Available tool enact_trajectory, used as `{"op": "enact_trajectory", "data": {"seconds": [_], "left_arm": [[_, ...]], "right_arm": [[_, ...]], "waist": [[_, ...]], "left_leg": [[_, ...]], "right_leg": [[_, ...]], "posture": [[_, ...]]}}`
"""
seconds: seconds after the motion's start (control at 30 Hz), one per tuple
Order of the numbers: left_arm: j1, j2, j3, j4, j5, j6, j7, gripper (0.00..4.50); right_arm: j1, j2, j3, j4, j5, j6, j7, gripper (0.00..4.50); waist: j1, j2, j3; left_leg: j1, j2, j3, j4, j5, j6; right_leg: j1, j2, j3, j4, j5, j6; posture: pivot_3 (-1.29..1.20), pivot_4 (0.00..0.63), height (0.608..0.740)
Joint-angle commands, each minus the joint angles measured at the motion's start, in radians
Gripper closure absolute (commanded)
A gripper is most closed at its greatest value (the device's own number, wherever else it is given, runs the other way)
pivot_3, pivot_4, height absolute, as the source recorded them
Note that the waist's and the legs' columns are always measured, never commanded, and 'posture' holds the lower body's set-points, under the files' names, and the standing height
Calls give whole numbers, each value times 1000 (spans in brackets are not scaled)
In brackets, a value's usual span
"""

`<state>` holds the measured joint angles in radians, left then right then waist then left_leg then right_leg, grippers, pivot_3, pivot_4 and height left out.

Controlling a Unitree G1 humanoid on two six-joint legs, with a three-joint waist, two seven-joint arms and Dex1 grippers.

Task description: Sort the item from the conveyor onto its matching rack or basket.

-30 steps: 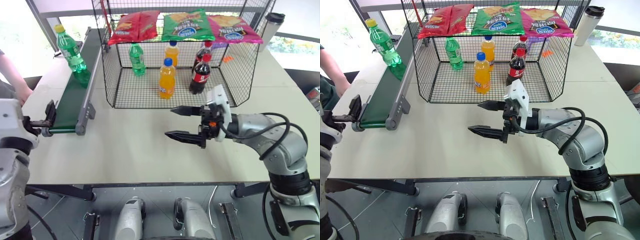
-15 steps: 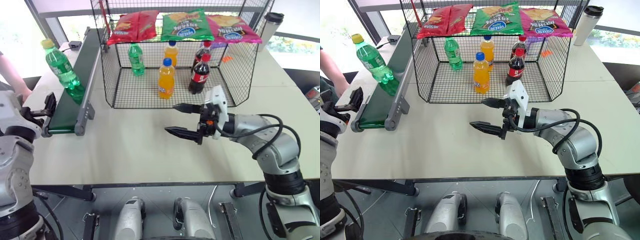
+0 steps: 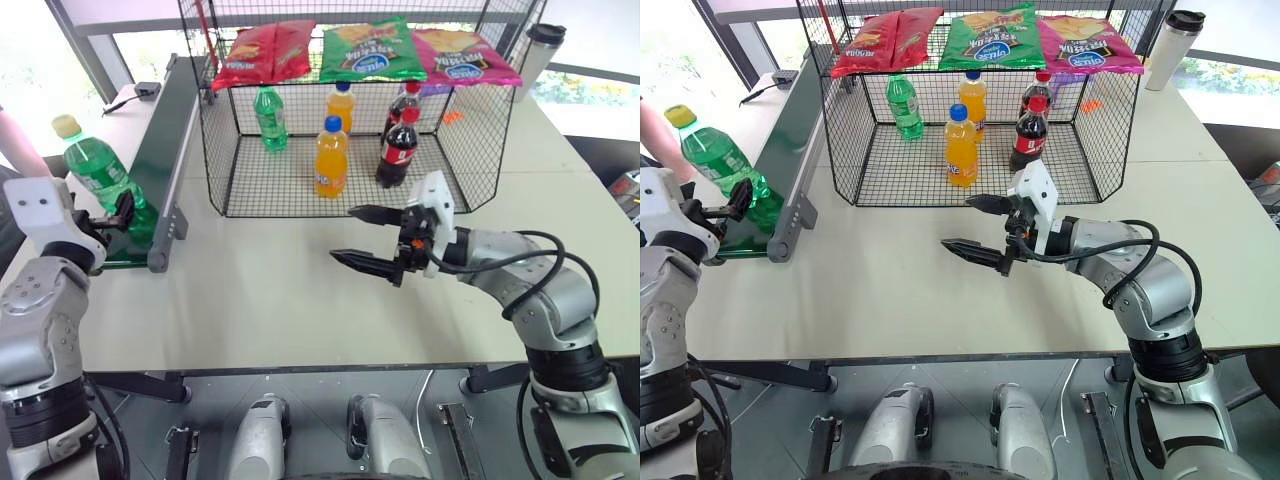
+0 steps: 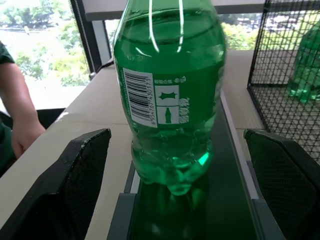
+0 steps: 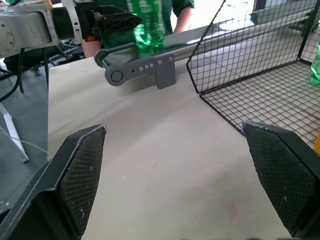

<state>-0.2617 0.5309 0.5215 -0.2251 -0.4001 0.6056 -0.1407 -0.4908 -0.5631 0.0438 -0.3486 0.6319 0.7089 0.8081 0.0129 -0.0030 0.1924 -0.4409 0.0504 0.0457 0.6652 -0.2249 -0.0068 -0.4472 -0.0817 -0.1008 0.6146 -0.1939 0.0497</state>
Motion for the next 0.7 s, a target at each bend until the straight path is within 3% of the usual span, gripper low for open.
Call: {"op": "enact_trajectory", "data": {"seconds": [0.03, 0.23, 0.37, 0.4, 0.7], "left_arm": [[-22, -3, -3, 5, 21, -26, 21, 29], [-50, -16, -27, 45, 41, -51, 22, 29], [-53, -21, -43, 45, 50, -61, 23, 1579], [-50, -23, -45, 42, 53, -63, 25, 1749], [-24, -56, -3, -97, -4, -84, 28, 1748]], "right_arm": [[-2, 5, -30, -29, 6, -18, -14, 0], [4, 1, -34, -34, 6, -17, -29, 0], [6, -1, -37, -31, 0, -19, -37, 0], [6, -1, -38, -30, -1, -19, -41, 0], [1, 2, -55, -8, 0, -26, -54, 0]], "waist": [[0, 0, 0], [2, 0, 0], [1, 0, 0], [1, 0, 0], [1, -1, 0]], "left_leg": [[0, 0, 0, 0, 0, 0], [0, 0, 0, 0, 0, 0], [0, 0, 0, 0, 0, 0], [0, 0, 0, 0, 0, 0], [0, 0, 0, 0, 0, 0]], "right_leg": [[0, 0, 0, 0, 0, 0], [0, 0, 0, 0, 0, 0], [0, 0, 0, 0, 0, 0], [0, 0, 0, 0, 0, 0], [0, 0, 0, 0, 0, 0]], "posture": [[0, 150, 740], [0, 150, 740], [0, 150, 740], [0, 150, 740], [0, 150, 740]]}}
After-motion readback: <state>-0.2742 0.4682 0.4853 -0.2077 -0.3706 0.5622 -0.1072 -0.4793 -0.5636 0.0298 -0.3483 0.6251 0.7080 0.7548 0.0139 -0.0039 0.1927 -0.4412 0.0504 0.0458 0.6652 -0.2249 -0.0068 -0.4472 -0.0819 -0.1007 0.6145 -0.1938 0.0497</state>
